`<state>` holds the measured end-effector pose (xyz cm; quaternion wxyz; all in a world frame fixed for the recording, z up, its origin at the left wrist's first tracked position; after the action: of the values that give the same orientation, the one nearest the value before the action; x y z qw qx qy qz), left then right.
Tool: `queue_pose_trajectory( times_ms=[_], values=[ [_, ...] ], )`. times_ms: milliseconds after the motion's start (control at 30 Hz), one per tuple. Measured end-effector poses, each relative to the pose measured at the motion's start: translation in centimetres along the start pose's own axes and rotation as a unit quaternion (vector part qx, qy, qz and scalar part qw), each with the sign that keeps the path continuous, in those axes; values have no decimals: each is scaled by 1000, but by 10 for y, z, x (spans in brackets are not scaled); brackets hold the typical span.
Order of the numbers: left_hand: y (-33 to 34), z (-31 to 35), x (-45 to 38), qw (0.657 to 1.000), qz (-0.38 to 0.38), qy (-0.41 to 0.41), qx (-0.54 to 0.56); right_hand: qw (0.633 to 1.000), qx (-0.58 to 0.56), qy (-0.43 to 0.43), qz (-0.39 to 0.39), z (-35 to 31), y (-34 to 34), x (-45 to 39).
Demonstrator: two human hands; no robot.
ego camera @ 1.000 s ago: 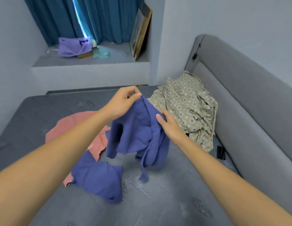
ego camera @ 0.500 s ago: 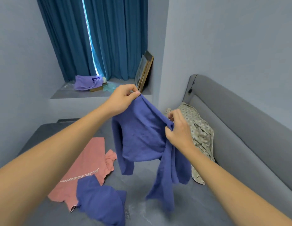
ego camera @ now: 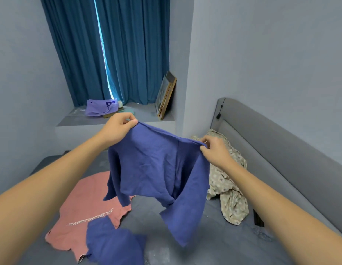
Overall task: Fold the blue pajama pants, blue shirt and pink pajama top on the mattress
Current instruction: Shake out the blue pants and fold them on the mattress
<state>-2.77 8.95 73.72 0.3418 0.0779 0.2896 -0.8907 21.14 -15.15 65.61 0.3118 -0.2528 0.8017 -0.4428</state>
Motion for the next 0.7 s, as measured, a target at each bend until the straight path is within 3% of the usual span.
queue_pose_trajectory(
  times_ms=[200, 333, 400, 500, 700],
  values=[
    [-2, -37, 9, 997, -32, -46, 53, 971, -194, 6, -140, -26, 6, -5],
    [13, -62, 23, 984, -86, -101, 121, 963, -223, -19, -147, -59, 3, -12],
    [34, -77, 37, 964, -126, -178, 153, 962, -228, -43, -142, -76, 1, -17],
    [76, -103, 65, 907, -189, -341, 156, 958, -237, -88, -139, -100, 2, -19],
    [157, -116, 68, 842, -205, -408, 286, 937, -268, -130, -183, -122, 20, -3]
  ],
)
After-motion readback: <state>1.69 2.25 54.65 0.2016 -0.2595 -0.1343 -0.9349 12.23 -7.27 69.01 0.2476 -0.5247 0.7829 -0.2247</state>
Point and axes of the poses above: each hand's wrist, its own x-axis away from the middle knuckle, its own y-axis out of the palm, z = x × y, the point moved 6 cm from there along -x, towards the middle knuckle, and after that the axes turned 13 degrees about x, right-handed, at the moved point
